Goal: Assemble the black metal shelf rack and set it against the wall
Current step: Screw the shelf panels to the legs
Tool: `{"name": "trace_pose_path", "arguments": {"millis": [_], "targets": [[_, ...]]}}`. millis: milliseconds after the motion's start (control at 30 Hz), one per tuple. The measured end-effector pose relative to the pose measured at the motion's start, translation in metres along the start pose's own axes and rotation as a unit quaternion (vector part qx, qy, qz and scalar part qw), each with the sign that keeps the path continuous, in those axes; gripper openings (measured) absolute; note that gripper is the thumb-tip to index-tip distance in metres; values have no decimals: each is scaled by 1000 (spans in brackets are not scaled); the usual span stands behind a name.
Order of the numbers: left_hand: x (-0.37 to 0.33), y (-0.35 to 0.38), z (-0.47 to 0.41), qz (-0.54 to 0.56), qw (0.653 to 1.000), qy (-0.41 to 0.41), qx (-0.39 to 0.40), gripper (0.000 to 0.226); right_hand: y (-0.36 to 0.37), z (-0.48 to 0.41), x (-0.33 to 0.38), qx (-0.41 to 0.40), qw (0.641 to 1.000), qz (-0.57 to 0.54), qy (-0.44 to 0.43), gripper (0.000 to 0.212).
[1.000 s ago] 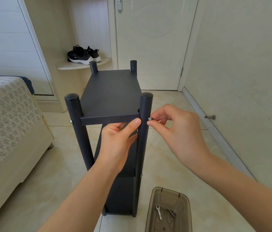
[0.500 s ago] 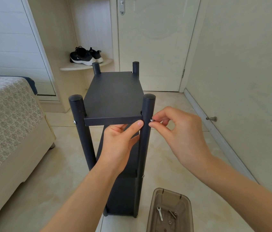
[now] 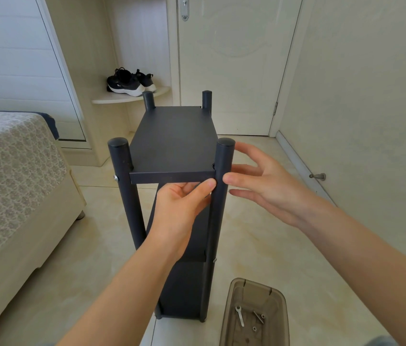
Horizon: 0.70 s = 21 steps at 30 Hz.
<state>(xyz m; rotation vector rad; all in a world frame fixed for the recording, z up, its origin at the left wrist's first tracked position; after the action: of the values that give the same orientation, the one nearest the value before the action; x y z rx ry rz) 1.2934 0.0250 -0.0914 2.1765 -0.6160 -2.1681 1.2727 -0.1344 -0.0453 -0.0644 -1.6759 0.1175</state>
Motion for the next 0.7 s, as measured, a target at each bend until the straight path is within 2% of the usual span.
{"name": "trace_pose_path", "arguments": {"millis": [100, 167, 200, 233, 267, 333, 400, 467, 500, 600, 700], "targets": [[-8, -3, 7, -73, 997, 10, -6, 11, 6, -8, 1, 84, 995, -59, 0, 63], [-16, -7, 14, -169, 984, 39, -41, 5, 7, -12, 0, 90, 994, -62, 8, 61], [-21, -10, 19, -240, 965, 69, -76, 5, 6, -13, -1, 86, 994, -61, 15, 61], [-28, -13, 25, -331, 927, 125, -120, 14, 4, -14, -2, 82, 995, -59, 23, 61], [-38, -13, 31, -414, 873, 201, -163, 23, 4, -15, -2, 80, 995, -55, 31, 61], [-56, -10, 41, -492, 769, 350, -209, 29, 4, -18, -2, 82, 994, -48, 47, 62], [-63, -8, 40, -534, 724, 390, -199, 38, 6, -20, -2, 85, 993, -53, 57, 60], [-61, -5, 30, -599, 711, 337, -147, 61, 7, -20, -2, 83, 992, -66, 64, 58], [-59, -2, 28, -617, 710, 316, -126, 65, 8, -20, -3, 83, 992, -71, 65, 59], [-58, 9, 26, -603, 724, 317, -110, 54, 9, -18, -2, 87, 991, -74, 67, 61], [-60, 9, 21, -574, 740, 326, -130, 45, 10, -18, -2, 90, 991, -69, 71, 51]]}}
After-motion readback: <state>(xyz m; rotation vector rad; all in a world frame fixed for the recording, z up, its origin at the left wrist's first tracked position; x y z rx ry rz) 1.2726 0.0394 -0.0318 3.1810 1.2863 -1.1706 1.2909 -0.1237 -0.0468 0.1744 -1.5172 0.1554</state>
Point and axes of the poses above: each hand's wrist, its own z-axis away from the middle knuckle, its own y-axis out of the palm, x = y × z, the point moved 4 cm from there along -z, towards the middle knuckle, and after that the axes turned 4 degrees about -y, right-handed, at the moved point
